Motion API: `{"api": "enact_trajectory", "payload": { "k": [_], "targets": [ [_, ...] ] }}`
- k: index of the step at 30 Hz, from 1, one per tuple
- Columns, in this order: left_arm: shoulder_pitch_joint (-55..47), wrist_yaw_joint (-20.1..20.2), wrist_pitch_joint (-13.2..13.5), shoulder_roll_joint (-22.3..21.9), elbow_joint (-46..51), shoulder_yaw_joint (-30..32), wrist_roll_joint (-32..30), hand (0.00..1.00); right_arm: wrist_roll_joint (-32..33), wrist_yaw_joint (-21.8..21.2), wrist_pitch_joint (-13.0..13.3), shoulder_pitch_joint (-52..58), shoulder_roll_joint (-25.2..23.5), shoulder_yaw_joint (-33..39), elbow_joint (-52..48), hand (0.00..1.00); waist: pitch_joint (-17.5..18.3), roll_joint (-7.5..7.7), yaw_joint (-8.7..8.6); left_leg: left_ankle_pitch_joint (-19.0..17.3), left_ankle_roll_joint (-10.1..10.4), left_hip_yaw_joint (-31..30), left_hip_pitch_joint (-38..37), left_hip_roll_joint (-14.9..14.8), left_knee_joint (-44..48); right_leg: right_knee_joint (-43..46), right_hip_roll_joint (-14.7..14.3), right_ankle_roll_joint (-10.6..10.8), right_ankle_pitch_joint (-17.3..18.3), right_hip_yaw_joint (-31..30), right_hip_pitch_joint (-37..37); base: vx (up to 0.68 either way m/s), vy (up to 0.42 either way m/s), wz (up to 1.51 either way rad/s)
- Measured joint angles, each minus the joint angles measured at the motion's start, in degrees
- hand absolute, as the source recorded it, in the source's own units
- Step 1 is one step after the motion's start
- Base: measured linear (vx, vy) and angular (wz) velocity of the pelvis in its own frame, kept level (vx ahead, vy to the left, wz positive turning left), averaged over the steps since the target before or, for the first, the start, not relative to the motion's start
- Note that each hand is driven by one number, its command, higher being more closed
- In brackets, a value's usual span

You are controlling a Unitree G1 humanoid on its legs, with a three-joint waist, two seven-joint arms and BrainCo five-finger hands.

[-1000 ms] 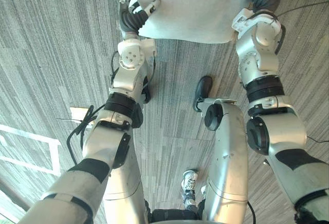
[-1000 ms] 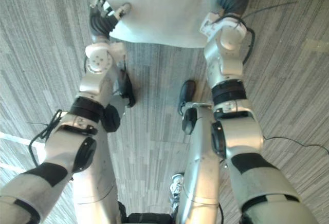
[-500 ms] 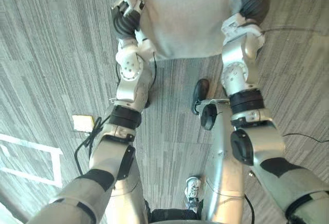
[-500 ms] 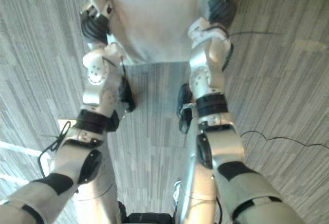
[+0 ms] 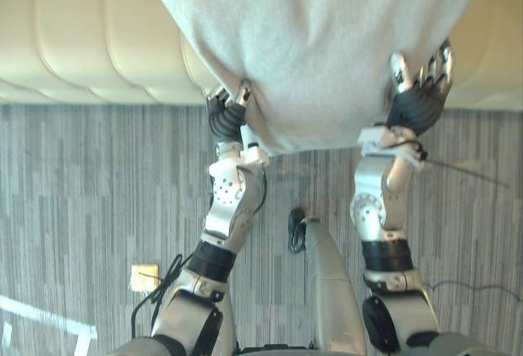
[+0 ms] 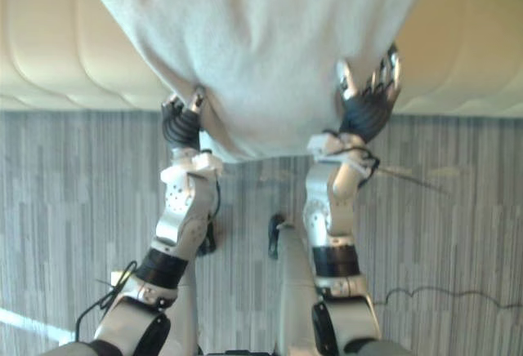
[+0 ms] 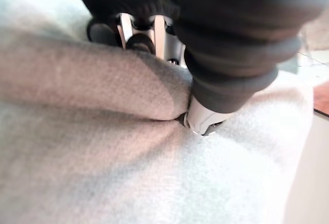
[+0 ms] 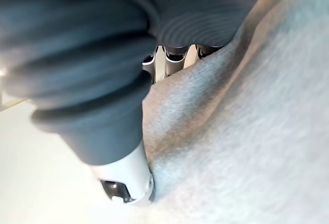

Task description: Pick up cushions and gather them together orderly.

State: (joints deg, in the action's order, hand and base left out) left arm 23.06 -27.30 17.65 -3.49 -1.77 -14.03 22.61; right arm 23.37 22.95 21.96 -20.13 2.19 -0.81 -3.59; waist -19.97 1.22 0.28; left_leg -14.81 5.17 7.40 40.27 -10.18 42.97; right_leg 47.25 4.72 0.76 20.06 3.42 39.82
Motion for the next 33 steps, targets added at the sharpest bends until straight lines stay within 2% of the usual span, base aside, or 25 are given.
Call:
{"api": "enact_trajectory", "payload": {
  "k": [4,8,10,14,16,17,18,19,22,23,24,25,26,27,28,29,30,31,32,33],
  "targets": [
    [-8.5,1.4,0.5,0.1,4.9,-1.5,-0.1,1.00,-0.9,-2.6,-1.5,12.0,0.0,-3.1,-3.8,1.00,2.0,-0.01,0.39,0.0,0.0,1.2,-10.6,0.2,-5.8,-6.7,0.1,1.5,-0.9,1.0,-11.0,0.18,0.046,-0.01],
    [-14.4,2.5,0.5,1.3,7.1,-2.3,-0.1,1.00,-0.9,-5.6,-2.6,18.9,0.1,-4.4,-5.7,1.00,5.4,-0.03,0.54,0.0,0.0,2.4,-17.6,0.7,-10.2,-12.4,0.1,2.9,-1.9,0.7,-18.0,0.14,0.077,-0.10],
    [-17.5,3.0,0.5,1.9,8.1,-3.2,-0.1,1.00,-0.9,-7.3,-3.3,22.4,0.1,-4.5,-6.8,1.00,8.2,-0.08,0.70,0.0,0.0,3.3,-20.9,0.8,-13.3,-17.1,-0.1,3.4,-3.5,0.3,-21.5,0.10,0.107,-0.19],
    [-20.4,4.0,0.5,2.7,8.1,-4.3,-0.2,1.00,-0.9,-8.7,-3.6,24.6,0.2,-4.4,-6.3,1.00,11.1,0.01,0.61,-0.2,-0.4,4.6,-24.8,1.7,-16.1,-20.9,0.2,4.8,-5.3,-1.5,-25.1,0.09,0.102,-0.18],
    [-20.9,4.1,0.4,2.9,7.9,-4.7,-0.4,1.00,-0.9,-9.3,-3.5,25.0,0.2,-4.2,-4.5,1.00,11.1,-0.02,0.31,-0.7,-1.2,4.8,-26.7,2.1,-16.7,-18.8,0.3,6.3,-6.2,-2.1,-25.3,0.05,0.102,-0.09],
    [-21.1,4.1,0.2,3.2,7.6,-5.1,-1.0,1.00,-0.9,-9.4,-3.7,25.1,0.2,-4.0,-2.6,1.00,11.1,-0.02,0.16,-0.9,-1.5,4.8,-28.0,2.2,-17.0,-14.3,0.4,7.9,-7.2,-2.6,-24.1,0.03,0.107,-0.05],
    [-21.3,4.2,0.1,3.5,7.5,-5.4,-1.3,1.00,-0.9,-9.4,-3.9,25.2,0.2,-4.0,-1.5,1.00,11.1,-0.03,0.10,-1.2,-1.6,4.8,-28.8,2.4,-17.1,-11.3,0.4,8.3,-8.1,-2.9,-23.2,0.02,0.085,-0.01],
    [-21.7,4.3,-0.2,4.3,7.4,-6.0,-2.1,1.00,-0.8,-9.4,-4.5,25.2,0.2,-3.9,0.4,1.00,11.0,0.06,0.09,-1.7,-2.1,5.1,-30.6,2.7,-17.1,-5.0,0.6,8.3,-10.6,-3.9,-21.1,0.02,0.065,0.00],
    [-21.9,4.3,-0.7,5.0,7.4,-6.5,-2.8,1.00,-0.9,-9.4,-5.9,25.3,0.2,-4.0,2.6,1.00,11.0,-0.19,0.29,-3.7,-2.8,5.2,-33.6,3.0,-17.3,4.5,1.4,6.5,-17.6,-4.0,-17.5,0.03,0.070,-0.07],
    [-21.9,4.3,-0.7,5.0,7.5,-6.5,-3.0,1.00,-0.9,-9.4,-6.2,25.3,0.3,-4.0,2.7,1.00,10.9,-0.17,0.26,-4.4,-3.6,4.9,-34.5,3.1,-17.8,6.9,1.9,4.5,-19.5,-3.6,-15.6,0.04,0.053,-0.04],
    [-21.9,4.3,-0.7,5.0,7.5,-6.5,-3.2,1.00,-0.9,-9.4,-6.2,25.4,0.3,-4.0,2.7,1.00,10.9,-0.24,0.11,-4.5,-3.7,4.7,-34.7,3.2,-18.0,7.4,2.0,3.6,-19.0,-3.4,-15.5,0.07,0.018,0.09],
    [-21.9,4.3,-0.7,5.0,7.7,-6.5,-3.5,1.00,-0.9,-9.4,-6.1,25.2,0.3,-3.9,2.6,1.00,11.2,0.19,-0.09,-5.0,-4.0,4.3,-34.9,3.6,-18.3,6.3,2.1,3.2,-13.0,-3.4,-15.0,0.11,-0.014,0.07],
    [-21.9,4.3,-0.5,5.0,7.9,-6.5,-3.5,1.00,-0.9,-9.5,-6.1,25.1,0.3,-3.9,2.6,1.00,11.5,0.61,-0.03,-5.3,-3.8,4.3,-35.3,3.7,-18.7,1.7,2.0,4.0,-10.0,-3.2,-14.7,0.13,-0.034,0.05],
    [-21.9,4.3,-0.5,5.0,7.9,-6.5,-3.5,1.00,-0.9,-9.5,-6.1,25.1,0.4,-3.9,2.6,1.00,11.6,0.63,-0.06,-5.6,-3.7,4.1,-35.4,3.7,-18.8,-1.5,1.8,4.1,-9.4,-3.0,-14.5,0.17,-0.080,0.02],
    [-21.8,4.3,-0.5,5.1,7.8,-6.8,-3.5,1.00,-0.9,-9.5,-6.1,25.1,0.7,-3.9,2.6,1.00,11.7,0.55,-0.13,-6.0,-3.1,3.6,-35.6,3.7,-19.7,-9.5,0.8,4.2,-9.5,-4.0,-13.7,0.22,-0.132,0.17],
    [-21.7,4.3,-0.5,5.1,7.5,-7.1,-3.5,1.00,-0.8,-9.5,-6.2,25.1,1.8,-3.7,2.6,1.00,11.8,0.76,-0.54,-6.1,-2.4,2.7,-36.7,3.7,-21.3,-18.4,-0.3,4.3,-12.0,-5.5,-13.4,0.33,-0.192,0.33],
    [-21.7,4.3,-0.5,5.2,7.1,-7.5,-3.5,1.00,-0.8,-9.5,-6.3,25.1,2.7,-3.7,2.6,1.00,12.0,1.18,-1.13,-5.8,-0.6,2.0,-38.1,4.1,-22.9,-27.9,-0.8,4.6,-16.7,-6.7,-14.4,0.34,-0.194,0.38],
    [-21.6,4.3,-0.5,5.4,7.0,-7.6,-3.5,1.00,-0.8,-9.5,-6.3,25.1,2.7,-3.7,2.6,1.00,12.2,1.50,-1.31,-5.9,0.0,1.4,-38.7,4.6,-23.4,-31.2,-0.7,4.4,-20.0,-7.4,-15.1,0.40,-0.214,0.39],
    [-21.6,4.3,-0.6,4.9,5.2,-8.4,-3.3,1.00,-0.8,-9.5,-6.6,24.9,4.4,-3.6,2.9,1.00,12.4,-0.71,-1.93,-5.9,1.3,-1.0,-40.6,3.5,-25.0,-29.8,-2.1,2.1,-23.7,-6.8,-15.9,0.43,-0.199,0.14],
    [-21.5,4.4,-0.7,4.8,4.5,-8.8,-3.3,1.00,-0.8,-9.5,-6.8,25.1,4.9,-3.3,2.8,1.00,13.2,-2.00,-1.46,-4.2,3.0,-3.7,-42.0,2.5,-26.8,-26.2,-3.4,0.8,-20.9,-6.0,-14.7,0.43,-0.202,0.04]
  ]
}}
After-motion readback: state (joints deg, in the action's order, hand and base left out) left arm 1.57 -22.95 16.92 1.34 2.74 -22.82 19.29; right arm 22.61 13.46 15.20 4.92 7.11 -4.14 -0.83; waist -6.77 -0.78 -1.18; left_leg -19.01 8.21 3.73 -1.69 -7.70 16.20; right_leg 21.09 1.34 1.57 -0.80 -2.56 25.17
